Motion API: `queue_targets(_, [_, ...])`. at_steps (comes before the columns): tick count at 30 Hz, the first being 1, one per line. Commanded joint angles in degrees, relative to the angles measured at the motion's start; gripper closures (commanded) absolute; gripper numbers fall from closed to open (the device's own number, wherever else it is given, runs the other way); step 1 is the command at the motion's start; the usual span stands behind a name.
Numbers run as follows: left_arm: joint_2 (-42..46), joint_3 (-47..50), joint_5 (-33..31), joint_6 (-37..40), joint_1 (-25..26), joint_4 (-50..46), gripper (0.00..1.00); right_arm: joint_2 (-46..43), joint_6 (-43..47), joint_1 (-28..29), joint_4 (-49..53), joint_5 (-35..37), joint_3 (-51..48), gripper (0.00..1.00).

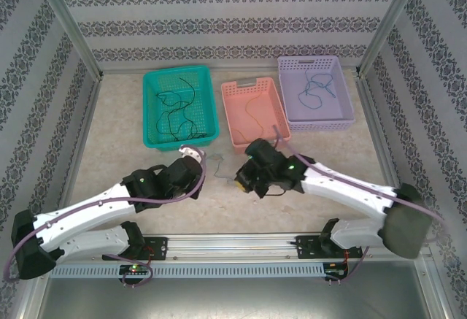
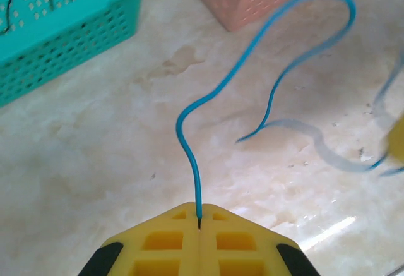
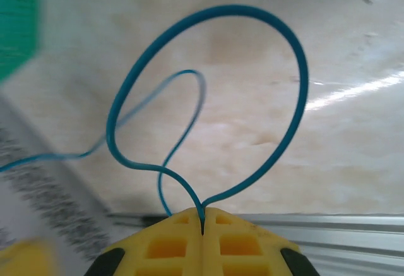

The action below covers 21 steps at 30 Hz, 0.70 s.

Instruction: Untangle the cables

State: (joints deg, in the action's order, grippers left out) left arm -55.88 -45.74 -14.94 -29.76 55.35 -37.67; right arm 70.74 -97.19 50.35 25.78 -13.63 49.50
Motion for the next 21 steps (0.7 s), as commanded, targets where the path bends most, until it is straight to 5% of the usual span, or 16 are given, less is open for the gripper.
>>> queue_targets(1, [3.21,2.10,-1.63,-5.18,-0.79,1.92,1.00,-4.03,-5.75,-3.54,-2.93,3.42,0.62,1.00])
queue_targets(6, [1.82,1.82,-2.36,-6.46,-1.36,4.54,1.00,-2.07,-1.18,-9.91,4.08,-2.97,10.29,1.00])
queue_targets(12, [-0.98,-0.88,-3.53,-4.36,-2.88,3.43,1.00,-4.40,-0.98,-12.58,6.41,-4.63,9.73,1.00])
queue_targets(18, [-0.76,-2.03,-0.92,-3.45,-8.57,-1.28,1.00,-7.87,6.07,-13.52,13.95,-4.25,1.83,1.00])
queue_targets(21, [-1.35,-1.43,6.08,-1.74,-8.59,0.21,1.00,-10.37,7.05,-13.61,11.33,-3.66,-8.64,1.00])
